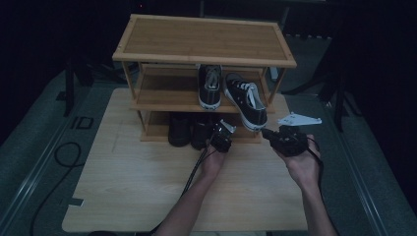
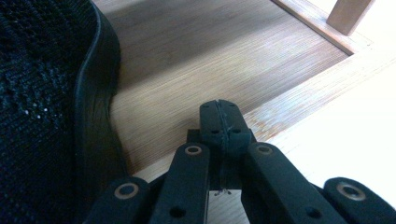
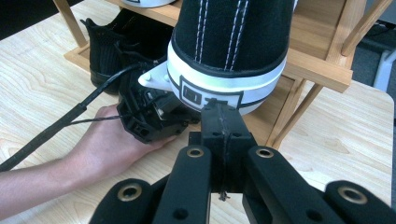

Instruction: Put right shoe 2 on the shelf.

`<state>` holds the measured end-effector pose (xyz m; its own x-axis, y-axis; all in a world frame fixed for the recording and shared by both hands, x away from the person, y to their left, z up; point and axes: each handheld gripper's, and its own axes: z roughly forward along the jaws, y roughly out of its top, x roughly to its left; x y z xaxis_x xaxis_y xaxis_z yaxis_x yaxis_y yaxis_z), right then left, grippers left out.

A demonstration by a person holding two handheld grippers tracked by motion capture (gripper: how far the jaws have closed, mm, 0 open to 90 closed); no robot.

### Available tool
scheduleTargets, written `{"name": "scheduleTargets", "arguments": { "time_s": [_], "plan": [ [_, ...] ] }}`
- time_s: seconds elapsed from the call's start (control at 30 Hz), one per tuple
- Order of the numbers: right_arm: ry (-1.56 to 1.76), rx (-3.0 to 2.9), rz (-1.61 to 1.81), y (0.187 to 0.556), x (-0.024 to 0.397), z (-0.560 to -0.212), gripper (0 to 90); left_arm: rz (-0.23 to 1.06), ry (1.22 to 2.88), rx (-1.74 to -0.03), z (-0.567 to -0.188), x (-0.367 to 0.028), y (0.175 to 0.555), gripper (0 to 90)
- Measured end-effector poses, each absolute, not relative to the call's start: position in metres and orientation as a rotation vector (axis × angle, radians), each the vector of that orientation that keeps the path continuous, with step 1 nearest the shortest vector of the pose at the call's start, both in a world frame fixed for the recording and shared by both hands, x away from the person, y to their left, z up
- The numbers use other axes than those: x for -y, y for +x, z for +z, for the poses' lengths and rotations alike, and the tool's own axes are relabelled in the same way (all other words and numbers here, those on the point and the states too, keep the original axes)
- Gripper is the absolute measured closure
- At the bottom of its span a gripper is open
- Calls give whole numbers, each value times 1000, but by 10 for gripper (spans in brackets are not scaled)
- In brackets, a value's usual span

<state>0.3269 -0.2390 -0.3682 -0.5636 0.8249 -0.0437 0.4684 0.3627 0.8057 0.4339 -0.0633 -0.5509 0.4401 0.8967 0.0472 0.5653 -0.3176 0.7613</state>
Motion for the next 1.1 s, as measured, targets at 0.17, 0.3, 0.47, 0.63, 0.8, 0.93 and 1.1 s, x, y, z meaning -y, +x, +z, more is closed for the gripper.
{"name": "scheduleTargets", "arguments": {
  "time_s": [0.17, 0.3, 0.47, 0.63, 0.8, 0.93, 1.1],
  "plan": [
    [1115, -2187, 1064, 328, 237, -368, 900, 626, 2023, -1220, -551, 63, 434, 900],
    [1118, -2188, 1073, 328, 236, -368, 900, 629, 2027, -1222, -550, 63, 434, 900],
    [1107, -2189, 1073, 331, 234, -367, 900, 623, 2038, -1213, -550, 62, 434, 900],
    [1108, -2192, 1078, 333, 231, -368, 900, 629, 2040, -1217, -550, 63, 434, 900],
    [1097, -2201, 1083, 336, 226, -368, 900, 627, 2038, -1214, -550, 63, 434, 900],
    [1086, -2212, 1085, 338, 220, -368, 900, 631, 2031, -1218, -551, 63, 433, 900],
    [1083, -2214, 1094, 341, 217, -369, 900, 630, 2034, -1213, -550, 63, 434, 900]
  ]
}}
